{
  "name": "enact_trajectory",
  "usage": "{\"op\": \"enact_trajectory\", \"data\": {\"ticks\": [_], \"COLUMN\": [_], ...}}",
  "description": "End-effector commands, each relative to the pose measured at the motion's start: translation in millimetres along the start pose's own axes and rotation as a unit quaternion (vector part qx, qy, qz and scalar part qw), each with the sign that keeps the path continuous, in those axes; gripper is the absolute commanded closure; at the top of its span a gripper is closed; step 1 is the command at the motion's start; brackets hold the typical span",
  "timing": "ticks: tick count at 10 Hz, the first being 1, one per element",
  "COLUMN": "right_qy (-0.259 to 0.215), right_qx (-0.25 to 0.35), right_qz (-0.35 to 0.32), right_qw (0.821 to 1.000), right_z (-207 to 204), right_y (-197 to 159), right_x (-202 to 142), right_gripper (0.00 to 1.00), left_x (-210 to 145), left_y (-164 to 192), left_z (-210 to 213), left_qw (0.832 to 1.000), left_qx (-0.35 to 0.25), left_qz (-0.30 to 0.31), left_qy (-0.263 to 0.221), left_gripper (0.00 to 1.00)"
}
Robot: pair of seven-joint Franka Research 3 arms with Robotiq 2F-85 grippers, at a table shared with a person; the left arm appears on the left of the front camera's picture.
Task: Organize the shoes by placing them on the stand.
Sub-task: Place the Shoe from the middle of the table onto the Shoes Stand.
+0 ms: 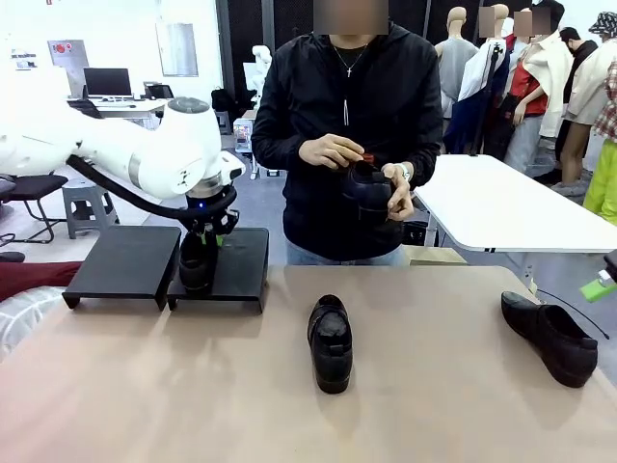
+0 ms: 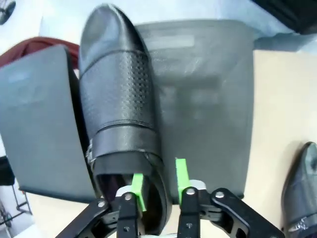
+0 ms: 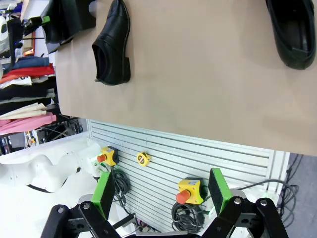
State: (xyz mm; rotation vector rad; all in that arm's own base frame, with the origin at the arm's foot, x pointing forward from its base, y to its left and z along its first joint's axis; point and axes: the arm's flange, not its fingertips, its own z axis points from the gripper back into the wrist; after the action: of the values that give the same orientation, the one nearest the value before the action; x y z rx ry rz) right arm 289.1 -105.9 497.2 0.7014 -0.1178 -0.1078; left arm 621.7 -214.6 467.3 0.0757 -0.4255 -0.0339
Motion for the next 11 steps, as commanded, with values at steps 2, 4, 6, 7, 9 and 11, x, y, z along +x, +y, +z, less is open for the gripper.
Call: {"op": "enact_trajectory", "data": {"ticks": [2, 4, 6, 7, 9, 11], "right_qy": [-0.003, -0.003, -0.003, -0.003, -0.003, -0.003], "right_qx": [0.013, 0.013, 0.013, 0.013, 0.013, 0.013], "right_qz": [-0.007, -0.007, -0.007, -0.007, -0.007, -0.007], "right_qw": [1.000, 1.000, 1.000, 1.000, 1.000, 1.000], "right_z": [2, 2, 2, 2, 2, 2], "right_y": [4, 4, 4, 4, 4, 4], "right_x": [2, 2, 2, 2, 2, 2], "right_gripper": [0.00, 0.00, 0.00, 0.00, 0.00, 0.00], "left_x": [-36, -93, -167, -204, -273, -302], "left_y": [0, -3, -6, -1, 46, 125], "left_z": [80, 145, 182, 191, 200, 187], "left_qw": [0.999, 1.000, 0.993, 0.982, 0.958, 0.940], "left_qx": [0.011, -0.004, -0.056, -0.087, -0.192, -0.290], "left_qz": [-0.006, -0.007, -0.100, -0.150, -0.204, -0.170], "left_qy": [-0.041, 0.028, 0.042, 0.073, 0.066, 0.060], "left_gripper": [0.00, 0.00, 0.00, 0.00, 0.00, 0.00]}}
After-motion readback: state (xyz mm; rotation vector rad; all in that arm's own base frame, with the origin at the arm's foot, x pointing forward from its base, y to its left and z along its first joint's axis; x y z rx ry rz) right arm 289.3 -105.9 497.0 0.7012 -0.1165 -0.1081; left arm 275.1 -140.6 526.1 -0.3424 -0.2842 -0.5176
